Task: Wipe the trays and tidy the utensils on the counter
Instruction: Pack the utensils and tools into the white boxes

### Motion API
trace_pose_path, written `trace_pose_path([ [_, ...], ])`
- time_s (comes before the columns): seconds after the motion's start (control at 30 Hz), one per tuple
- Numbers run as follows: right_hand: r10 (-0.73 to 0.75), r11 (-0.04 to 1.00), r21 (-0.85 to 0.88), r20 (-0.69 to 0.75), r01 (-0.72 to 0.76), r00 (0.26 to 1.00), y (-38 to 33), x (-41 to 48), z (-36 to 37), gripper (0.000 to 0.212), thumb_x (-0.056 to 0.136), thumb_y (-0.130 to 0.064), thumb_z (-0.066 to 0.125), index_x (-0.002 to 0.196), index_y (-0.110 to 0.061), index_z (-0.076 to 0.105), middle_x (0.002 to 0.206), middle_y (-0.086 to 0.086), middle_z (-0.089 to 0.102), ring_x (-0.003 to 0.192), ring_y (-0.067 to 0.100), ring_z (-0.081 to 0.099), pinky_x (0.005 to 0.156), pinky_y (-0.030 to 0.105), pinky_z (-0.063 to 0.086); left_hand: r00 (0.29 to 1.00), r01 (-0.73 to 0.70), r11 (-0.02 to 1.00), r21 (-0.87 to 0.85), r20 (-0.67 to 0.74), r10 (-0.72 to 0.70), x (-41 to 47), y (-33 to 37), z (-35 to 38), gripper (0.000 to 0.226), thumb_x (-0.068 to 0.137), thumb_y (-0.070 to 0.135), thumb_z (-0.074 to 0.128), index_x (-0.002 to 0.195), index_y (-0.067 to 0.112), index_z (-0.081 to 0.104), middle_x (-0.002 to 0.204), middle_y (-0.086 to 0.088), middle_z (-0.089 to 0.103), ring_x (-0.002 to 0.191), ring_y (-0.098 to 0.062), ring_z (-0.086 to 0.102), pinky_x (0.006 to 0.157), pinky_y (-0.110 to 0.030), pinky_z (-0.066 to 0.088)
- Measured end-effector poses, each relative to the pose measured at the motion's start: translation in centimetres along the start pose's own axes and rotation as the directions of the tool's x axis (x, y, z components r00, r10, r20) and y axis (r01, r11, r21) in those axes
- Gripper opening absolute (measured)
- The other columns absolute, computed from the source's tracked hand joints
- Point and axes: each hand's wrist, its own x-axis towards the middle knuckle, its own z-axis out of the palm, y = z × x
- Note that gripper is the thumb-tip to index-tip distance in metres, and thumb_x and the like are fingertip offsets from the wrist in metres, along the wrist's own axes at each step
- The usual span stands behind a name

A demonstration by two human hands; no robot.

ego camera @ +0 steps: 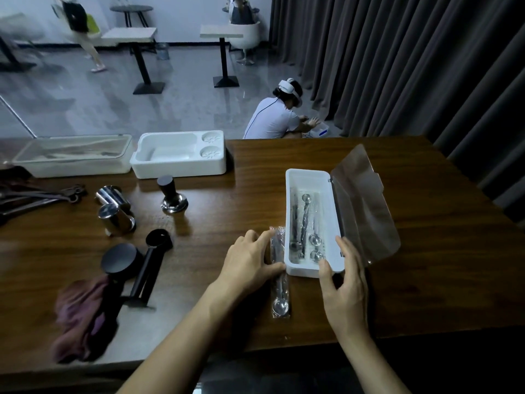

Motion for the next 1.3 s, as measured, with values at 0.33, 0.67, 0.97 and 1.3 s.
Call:
trace_pose_path([
  [0.33,-0.015,1.0,-0.006,-0.027,0.014,1.0,0.5,-0.1,0.2,0.058,0.094,-0.053,0.047,0.145,-0.027,0.044,0.152,-0.001,0.045,0.141,0.012,0.041,0.11,0.033,0.04,0.995,-0.028,0.999,-0.043,-0.095,0.024,-1.1,-0.6,0.0,0.066,0.096,0.054,0.062,0.154,0.034,0.039,0.111,-0.001,0.05,0.102,-0.026,0.055,0.082,-0.035,0.045],
  [0.67,0.003,0.999,-0.033,-0.033,-0.004,0.999,0.2,-0.1,0.2,0.057,0.093,-0.054,0.047,0.145,-0.028,0.044,0.152,-0.001,0.046,0.139,0.014,0.041,0.109,0.046,0.044,0.998,0.06,0.998,0.017,-0.013,-0.06,-1.5,0.2,-1.1,0.055,0.098,0.026,0.052,0.152,0.031,0.04,0.114,-0.01,0.059,0.104,-0.037,0.06,0.085,-0.041,0.049],
  [0.97,0.021,0.999,-0.027,-0.029,-0.022,0.999,-0.1,-0.1,0.2,0.058,0.093,-0.054,0.046,0.145,-0.029,0.042,0.152,-0.002,0.045,0.139,0.014,0.042,0.105,0.047,0.049,0.992,0.119,0.989,-0.089,-0.027,-0.122,-1.4,-0.1,-1.7,0.043,0.088,0.028,0.06,0.13,0.04,0.059,0.1,0.005,0.074,0.093,-0.024,0.068,0.075,-0.035,0.051],
  [1.3,0.001,0.999,-0.035,-0.034,-0.002,0.999,-0.3,0.0,0.1,0.06,0.093,-0.054,0.046,0.146,-0.026,0.041,0.15,-0.002,0.047,0.136,0.014,0.045,0.106,0.035,0.046,0.981,-0.033,0.803,-0.595,-0.173,-0.088,1.9,2.2,-3.6,0.047,0.089,0.039,0.071,0.135,0.044,0.061,0.095,0.013,0.073,0.089,-0.007,0.071,0.09,-0.045,0.059],
])
